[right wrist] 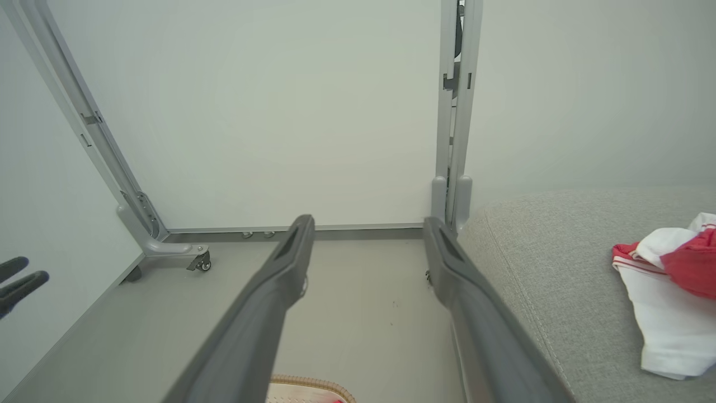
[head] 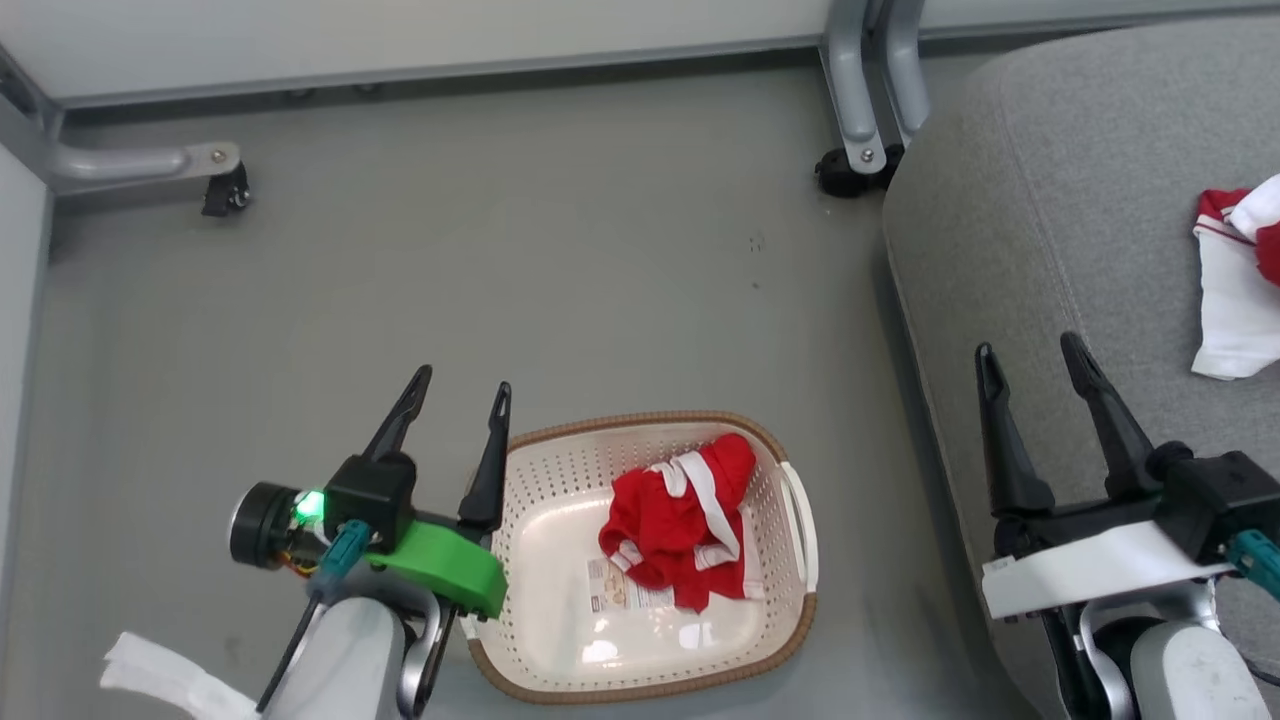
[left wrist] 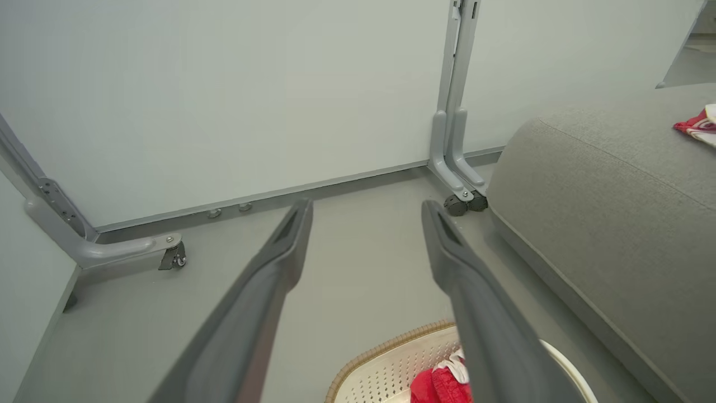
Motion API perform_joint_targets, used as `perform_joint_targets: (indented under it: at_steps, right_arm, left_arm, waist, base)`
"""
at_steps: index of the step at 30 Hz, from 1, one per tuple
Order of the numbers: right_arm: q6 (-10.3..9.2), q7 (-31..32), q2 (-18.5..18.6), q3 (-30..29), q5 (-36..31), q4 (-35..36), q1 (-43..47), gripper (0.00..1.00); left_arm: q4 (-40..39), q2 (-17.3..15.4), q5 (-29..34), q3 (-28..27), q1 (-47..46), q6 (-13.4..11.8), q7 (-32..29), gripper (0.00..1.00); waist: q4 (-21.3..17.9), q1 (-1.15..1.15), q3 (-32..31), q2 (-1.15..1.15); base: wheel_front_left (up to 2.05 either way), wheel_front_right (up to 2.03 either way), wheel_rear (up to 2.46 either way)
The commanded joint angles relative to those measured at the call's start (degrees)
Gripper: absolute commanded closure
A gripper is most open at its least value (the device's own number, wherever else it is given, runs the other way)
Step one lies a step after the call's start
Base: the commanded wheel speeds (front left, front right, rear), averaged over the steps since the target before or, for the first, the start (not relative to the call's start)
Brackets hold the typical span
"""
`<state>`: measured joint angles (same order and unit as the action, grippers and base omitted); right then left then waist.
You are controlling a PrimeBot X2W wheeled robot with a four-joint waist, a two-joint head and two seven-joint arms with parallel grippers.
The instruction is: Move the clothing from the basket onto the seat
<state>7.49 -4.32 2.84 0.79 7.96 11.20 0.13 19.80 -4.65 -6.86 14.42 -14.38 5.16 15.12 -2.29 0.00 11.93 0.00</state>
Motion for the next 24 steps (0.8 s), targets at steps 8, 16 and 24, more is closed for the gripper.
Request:
perform_joint_targets:
  at_steps: [8, 16, 24]
  right_arm:
    - [0.00, -3.89, 0.09, 0.24, 1.84, 0.46, -6.70, 0.00]
    - [0.00, -7.16, 0.06, 0.82, 3.14, -0.12, -10.89, 0.00]
    - [0.00, -9.62, 0.04, 2.88, 4.94, -0.88, -13.76, 0.00]
  left_arm:
    - [10.44, 0.99, 1.37, 6.81, -11.89, 1.77, 0.03, 0.00]
    - [22.50, 1.48, -0.08, 14.66, -21.42, 2.31, -0.72, 0.00]
    - [32.22, 1.51, -3.23, 21.12, -29.48, 2.38, -2.28, 0.00]
  waist:
    - [-6.03, 0.00, 18.23, 0.00]
    - [-9.73, 0.00, 28.35, 0.00]
    - [-13.96, 0.00, 36.65, 0.00]
  base:
    - [0.00, 0.00, 0.00]
    - [0.00, 0.00, 0.00]
    - [0.00, 0.00, 0.00]
